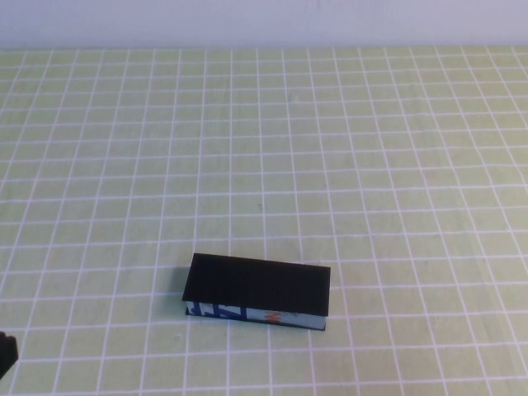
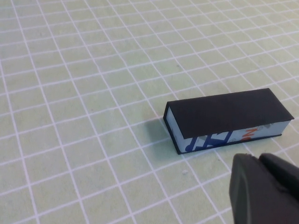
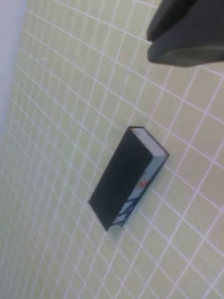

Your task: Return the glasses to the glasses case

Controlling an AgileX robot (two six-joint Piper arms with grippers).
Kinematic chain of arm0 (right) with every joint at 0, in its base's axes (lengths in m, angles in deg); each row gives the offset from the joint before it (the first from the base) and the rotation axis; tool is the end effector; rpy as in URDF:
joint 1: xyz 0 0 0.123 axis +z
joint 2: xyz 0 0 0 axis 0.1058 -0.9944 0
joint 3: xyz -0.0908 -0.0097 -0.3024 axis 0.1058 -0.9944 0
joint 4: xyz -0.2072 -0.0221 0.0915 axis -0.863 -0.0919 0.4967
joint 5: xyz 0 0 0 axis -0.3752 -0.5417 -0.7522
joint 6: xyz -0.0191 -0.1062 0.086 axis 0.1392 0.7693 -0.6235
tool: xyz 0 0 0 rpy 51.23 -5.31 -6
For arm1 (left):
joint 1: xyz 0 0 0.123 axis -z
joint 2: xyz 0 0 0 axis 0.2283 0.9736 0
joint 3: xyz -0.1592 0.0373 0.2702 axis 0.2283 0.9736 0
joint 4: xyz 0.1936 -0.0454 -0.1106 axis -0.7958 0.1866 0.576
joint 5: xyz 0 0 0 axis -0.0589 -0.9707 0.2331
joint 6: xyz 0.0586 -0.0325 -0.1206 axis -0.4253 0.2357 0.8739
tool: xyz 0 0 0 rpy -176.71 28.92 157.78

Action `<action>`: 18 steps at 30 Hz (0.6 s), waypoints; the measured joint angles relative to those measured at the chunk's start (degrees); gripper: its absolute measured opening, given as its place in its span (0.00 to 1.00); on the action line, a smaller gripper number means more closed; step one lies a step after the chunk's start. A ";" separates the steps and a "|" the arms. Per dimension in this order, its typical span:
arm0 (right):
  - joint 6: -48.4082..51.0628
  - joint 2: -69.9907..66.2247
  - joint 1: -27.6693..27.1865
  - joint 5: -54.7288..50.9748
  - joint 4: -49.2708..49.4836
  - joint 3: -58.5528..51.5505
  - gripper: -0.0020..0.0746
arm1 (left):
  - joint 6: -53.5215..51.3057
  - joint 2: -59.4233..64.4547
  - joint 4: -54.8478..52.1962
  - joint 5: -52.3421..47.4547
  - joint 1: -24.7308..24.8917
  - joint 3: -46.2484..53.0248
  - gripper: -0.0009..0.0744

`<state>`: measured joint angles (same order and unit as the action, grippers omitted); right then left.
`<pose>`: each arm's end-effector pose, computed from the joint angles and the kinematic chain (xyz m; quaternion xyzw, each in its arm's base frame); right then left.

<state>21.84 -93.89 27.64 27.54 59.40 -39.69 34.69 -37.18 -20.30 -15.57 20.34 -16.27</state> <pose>0.0398 0.0254 0.2848 -0.2279 0.7643 0.1737 0.5777 0.0357 -0.0163 0.2753 0.1656 0.8263 -0.1788 0.5078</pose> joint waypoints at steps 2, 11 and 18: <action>-0.65 0.75 0.00 0.41 -0.26 -2.51 0.00 | 0.00 0.00 0.10 0.43 0.00 0.00 0.01; -1.38 0.75 0.00 0.39 2.10 -4.04 0.00 | 0.00 0.00 0.10 0.43 0.00 0.00 0.01; -1.41 0.75 0.00 0.39 3.07 -4.04 0.00 | 0.00 0.00 0.10 0.43 0.00 0.03 0.01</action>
<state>20.43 -93.14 27.64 27.93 62.47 -43.73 34.69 -37.18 -20.20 -15.14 20.34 -16.24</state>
